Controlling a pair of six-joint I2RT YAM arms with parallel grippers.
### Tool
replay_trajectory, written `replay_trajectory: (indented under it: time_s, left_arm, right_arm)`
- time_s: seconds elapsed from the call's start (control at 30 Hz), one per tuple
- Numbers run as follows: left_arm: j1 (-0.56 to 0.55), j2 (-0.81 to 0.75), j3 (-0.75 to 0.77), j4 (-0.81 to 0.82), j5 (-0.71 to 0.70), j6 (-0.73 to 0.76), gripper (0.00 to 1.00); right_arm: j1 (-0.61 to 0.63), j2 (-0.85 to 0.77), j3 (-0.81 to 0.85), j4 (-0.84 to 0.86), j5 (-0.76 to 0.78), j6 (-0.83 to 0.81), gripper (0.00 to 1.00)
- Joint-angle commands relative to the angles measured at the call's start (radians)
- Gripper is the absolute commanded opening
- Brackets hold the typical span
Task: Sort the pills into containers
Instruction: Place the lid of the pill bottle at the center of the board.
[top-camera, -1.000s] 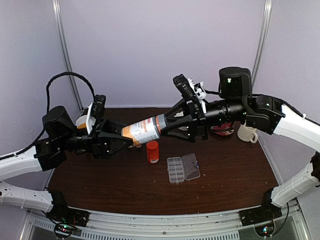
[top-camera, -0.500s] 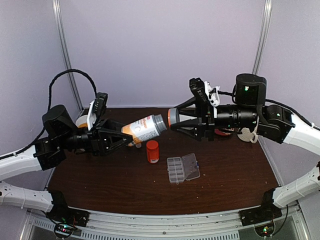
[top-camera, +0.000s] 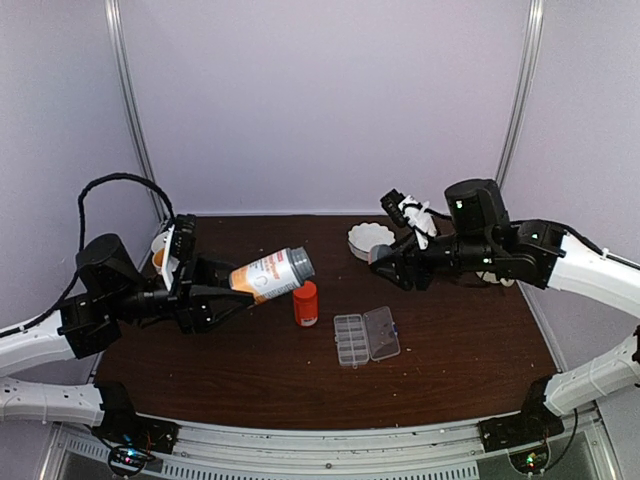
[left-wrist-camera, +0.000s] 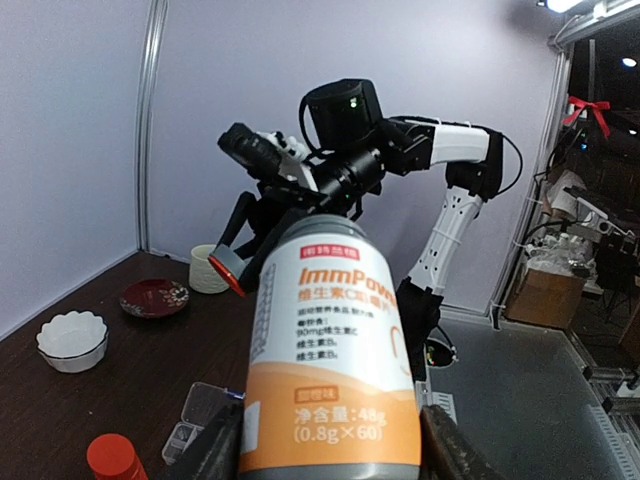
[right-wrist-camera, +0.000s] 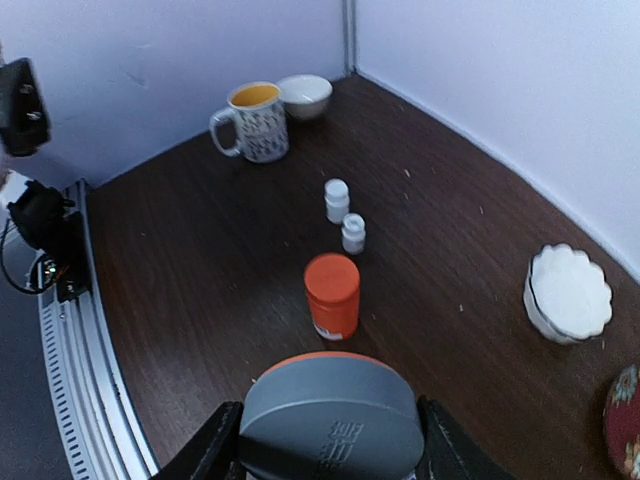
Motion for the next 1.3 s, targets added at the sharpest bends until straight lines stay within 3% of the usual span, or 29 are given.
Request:
replay_trajectory:
  time_s: [0.0,0.2,0.4,0.73,0.87,1.03,1.27]
  left_arm:
    - [0.004,-0.017,-0.050,0.042,-0.027,0.113,0.00]
    - [0.004,-0.004,-0.113,0.076,-0.012,0.171,0.00]
    - [0.002,0.038,-0.147,0.043,0.007,0.260,0.00]
    - [-0.002,0.070,-0.238,0.151,0.002,0.329,0.00]
    - [-0.002,0.076,-0.275,0.204,-0.021,0.333,0.00]
    - [-0.003,0.088,-0.311,0.266,-0.027,0.337,0.00]
    - [-0.004,0.108,-0.333,0.314,-0.032,0.386,0.00]
  right_arm:
    - [-0.102,0.036,-0.104,-0.131,0.099,0.198,0.39]
    - [-0.229,0.092,-0.226,-0.113,0.138,0.292,0.38]
    - [-0.234,0.263,-0.216,-0.144,0.198,0.294,0.38]
    - [-0.244,0.445,-0.189,-0.160,0.221,0.263,0.44]
    - [-0.244,0.466,-0.180,-0.166,0.221,0.258,0.49]
    - [-0.244,0.437,-0.164,-0.199,0.259,0.255,0.73]
    - [-0.242,0.303,-0.129,-0.261,0.270,0.256,0.78]
